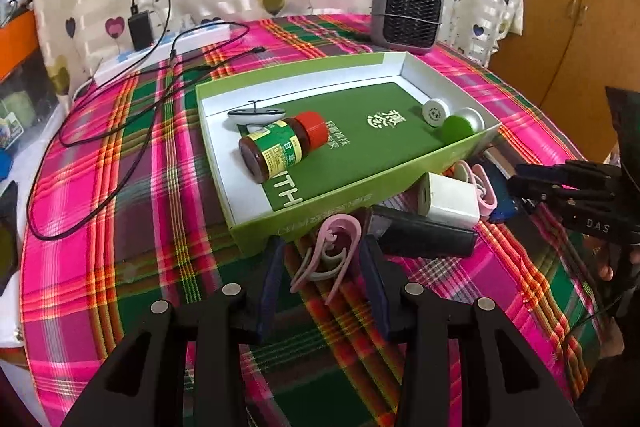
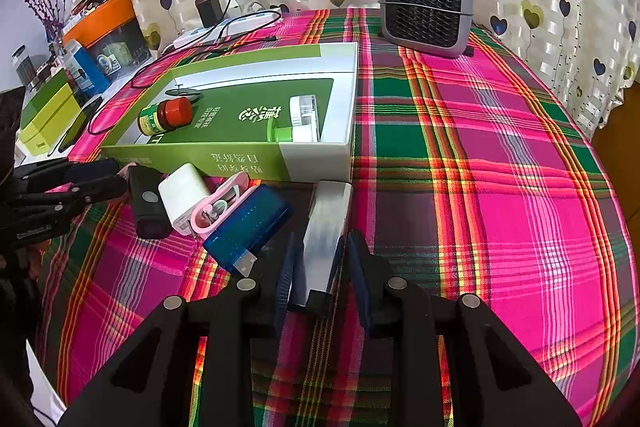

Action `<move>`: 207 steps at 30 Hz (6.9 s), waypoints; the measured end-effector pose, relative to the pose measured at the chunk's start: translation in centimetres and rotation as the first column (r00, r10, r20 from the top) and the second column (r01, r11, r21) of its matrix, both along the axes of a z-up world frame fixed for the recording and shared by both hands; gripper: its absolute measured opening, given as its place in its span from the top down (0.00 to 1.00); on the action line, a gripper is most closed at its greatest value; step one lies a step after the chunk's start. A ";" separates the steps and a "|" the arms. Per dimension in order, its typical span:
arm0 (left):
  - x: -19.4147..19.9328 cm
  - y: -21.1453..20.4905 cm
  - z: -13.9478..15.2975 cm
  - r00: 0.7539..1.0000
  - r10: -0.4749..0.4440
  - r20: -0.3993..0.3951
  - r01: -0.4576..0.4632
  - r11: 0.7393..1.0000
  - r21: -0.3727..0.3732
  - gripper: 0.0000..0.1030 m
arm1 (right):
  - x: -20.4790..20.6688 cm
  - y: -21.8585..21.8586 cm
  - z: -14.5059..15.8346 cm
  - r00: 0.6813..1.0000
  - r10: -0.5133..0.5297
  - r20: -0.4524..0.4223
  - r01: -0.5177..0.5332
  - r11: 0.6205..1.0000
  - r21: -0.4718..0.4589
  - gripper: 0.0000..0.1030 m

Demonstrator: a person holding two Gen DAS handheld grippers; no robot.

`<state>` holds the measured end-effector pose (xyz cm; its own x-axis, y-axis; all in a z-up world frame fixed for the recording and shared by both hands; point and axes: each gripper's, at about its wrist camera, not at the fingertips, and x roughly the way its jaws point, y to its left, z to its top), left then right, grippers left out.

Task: Organize rigid objects
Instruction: 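Grasp the pink plastic clip with left tool while right tool grips the white stick, then carry the pink clip with left tool while right tool carries the white stick over the box, then release the pink clip in the box with left tool while right tool releases the white stick there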

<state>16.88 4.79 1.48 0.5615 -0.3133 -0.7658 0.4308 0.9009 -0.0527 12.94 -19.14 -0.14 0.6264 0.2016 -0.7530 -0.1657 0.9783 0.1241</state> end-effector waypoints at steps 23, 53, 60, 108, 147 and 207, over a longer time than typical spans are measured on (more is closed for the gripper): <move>0.2 -1.0 -1.0 0.999 0.032 0.001 -0.032 0.997 0.070 0.64 | -0.3 1.0 0.0 1.000 0.005 0.009 -0.004 0.993 -0.118 0.73; 0.1 -1.0 -0.8 0.999 0.044 0.009 -0.045 0.997 0.064 0.79 | -0.4 1.0 0.0 1.000 0.019 0.010 -0.018 0.993 -0.112 0.76; 0.1 -1.0 -0.8 0.999 0.044 0.008 -0.045 0.997 0.063 0.79 | -0.4 0.9 0.0 1.000 0.019 0.009 -0.018 0.994 -0.104 0.76; 0.7 -3.9 4.4 0.997 -0.037 0.074 0.036 0.999 0.017 0.79 | 2.0 0.6 5.7 0.983 0.152 0.099 -0.146 0.987 -0.063 0.77; 13.4 -8.7 1.7 0.997 -0.039 -0.060 0.038 0.999 -0.023 0.79 | 14.0 2.6 2.6 0.980 0.198 -0.033 -0.200 0.974 -0.106 0.77; 12.5 -7.5 1.3 0.997 0.012 -0.079 -0.017 0.998 -0.058 0.69 | 12.6 2.1 2.7 0.987 0.162 0.015 -0.160 0.985 -0.066 0.75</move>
